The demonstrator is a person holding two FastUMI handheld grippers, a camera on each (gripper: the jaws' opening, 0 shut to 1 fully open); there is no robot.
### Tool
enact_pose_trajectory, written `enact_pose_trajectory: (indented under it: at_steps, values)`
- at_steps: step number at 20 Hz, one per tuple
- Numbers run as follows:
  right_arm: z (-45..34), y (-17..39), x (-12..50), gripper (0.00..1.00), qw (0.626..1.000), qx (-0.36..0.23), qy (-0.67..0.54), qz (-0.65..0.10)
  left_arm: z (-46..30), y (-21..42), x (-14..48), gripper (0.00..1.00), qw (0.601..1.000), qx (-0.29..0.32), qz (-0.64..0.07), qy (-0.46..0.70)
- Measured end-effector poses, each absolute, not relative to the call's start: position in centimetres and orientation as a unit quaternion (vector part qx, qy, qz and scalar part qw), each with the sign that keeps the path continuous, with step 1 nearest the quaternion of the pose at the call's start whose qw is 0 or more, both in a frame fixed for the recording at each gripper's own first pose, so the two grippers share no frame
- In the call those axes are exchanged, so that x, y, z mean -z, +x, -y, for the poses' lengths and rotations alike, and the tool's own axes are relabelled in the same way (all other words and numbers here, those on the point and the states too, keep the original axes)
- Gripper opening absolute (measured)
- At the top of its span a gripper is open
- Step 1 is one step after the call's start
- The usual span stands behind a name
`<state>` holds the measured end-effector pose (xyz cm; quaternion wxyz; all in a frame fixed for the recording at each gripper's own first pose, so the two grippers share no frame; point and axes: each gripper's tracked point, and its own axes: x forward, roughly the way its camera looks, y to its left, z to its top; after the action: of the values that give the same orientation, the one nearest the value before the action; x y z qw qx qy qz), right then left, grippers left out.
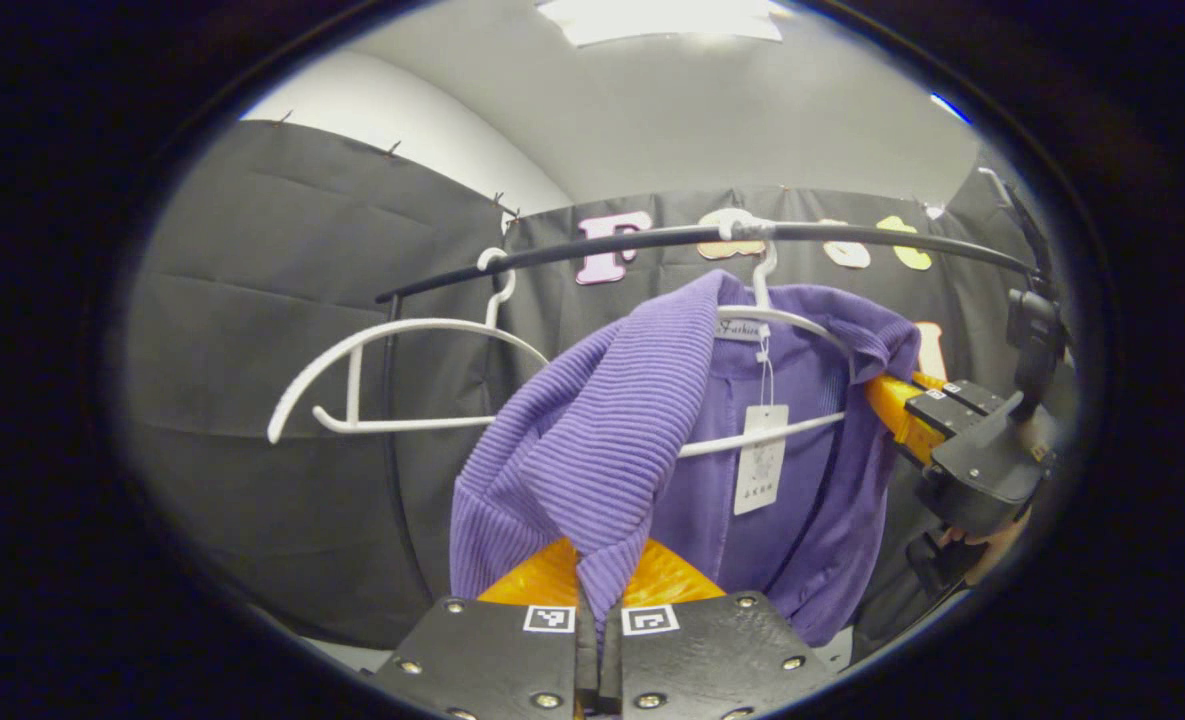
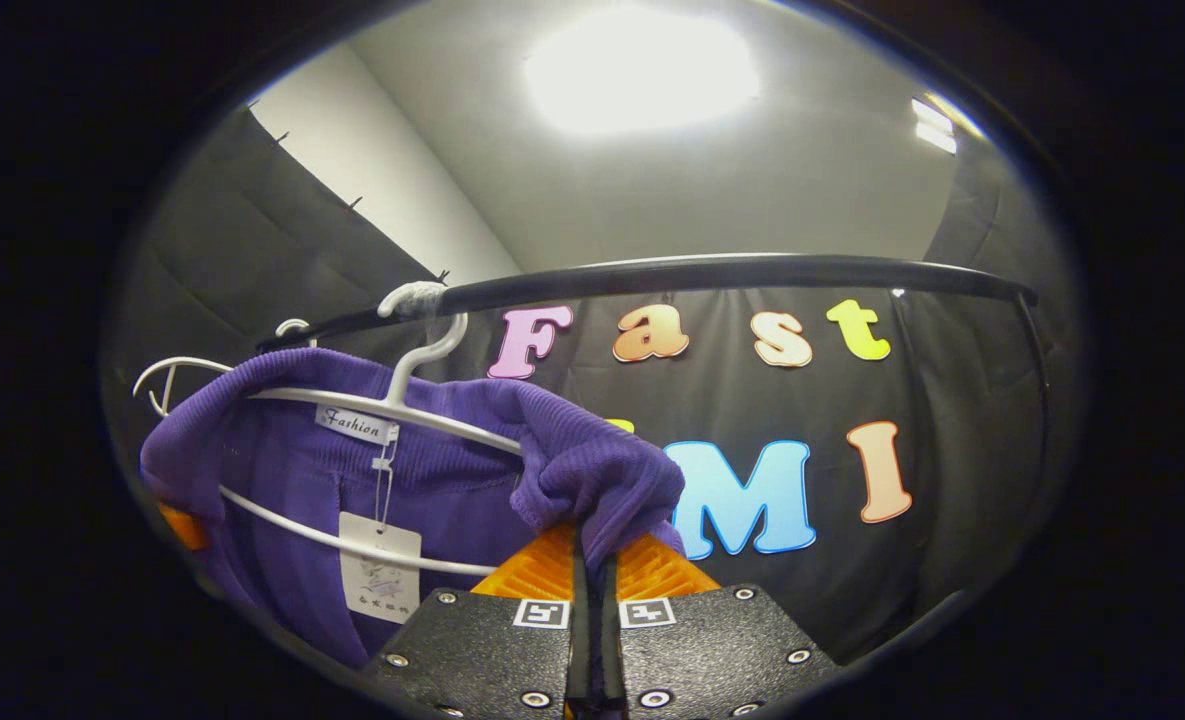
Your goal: Grasp the clothes on the hanger with both hands and then place them into the laundry hamper below.
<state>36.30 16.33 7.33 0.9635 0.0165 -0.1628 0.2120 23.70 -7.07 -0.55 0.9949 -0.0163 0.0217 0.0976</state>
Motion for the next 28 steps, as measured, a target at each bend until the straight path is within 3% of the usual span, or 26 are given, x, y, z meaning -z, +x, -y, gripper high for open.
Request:
enact_pose_trajectory:
  at_steps: [3,5,9,10,22,23,27,28]
  values:
    - [-15.6,37.1,-8.2,0.04,0.964,-0.201,0.013,0.174,5.7,22.1,-2.4,0.07,0.994,-0.106,0.006,-0.007]
    - [-15.2,37.5,-8.9,0.04,0.964,-0.195,0.013,0.181,4.5,21.4,-4.1,0.00,0.993,-0.114,0.020,-0.001]
    - [-14.4,38.6,-9.7,0.04,0.964,-0.185,0.009,0.189,2.8,21.0,-6.5,0.02,0.991,-0.128,0.038,-0.015]
    - [-14.2,39.0,-9.8,0.04,0.964,-0.182,0.005,0.193,2.3,21.1,-6.8,0.07,0.990,-0.133,0.041,-0.016]
    - [-11.2,42.8,-8.6,0.04,0.970,-0.157,-0.009,0.186,-3.3,22.8,-11.5,0.07,0.986,-0.150,0.066,0.021]
    - [-11.1,43.0,-8.5,0.04,0.970,-0.157,-0.016,0.187,-3.7,23.4,-11.6,0.02,0.987,-0.146,0.066,0.020]
    - [-11.1,43.3,-8.3,0.04,0.968,-0.151,-0.038,0.195,-4.5,25.1,-13.7,0.07,0.985,-0.137,0.079,0.062]
    - [-11.0,43.4,-8.0,0.04,0.969,-0.151,-0.037,0.193,-4.8,25.6,-13.9,0.02,0.985,-0.133,0.081,0.074]
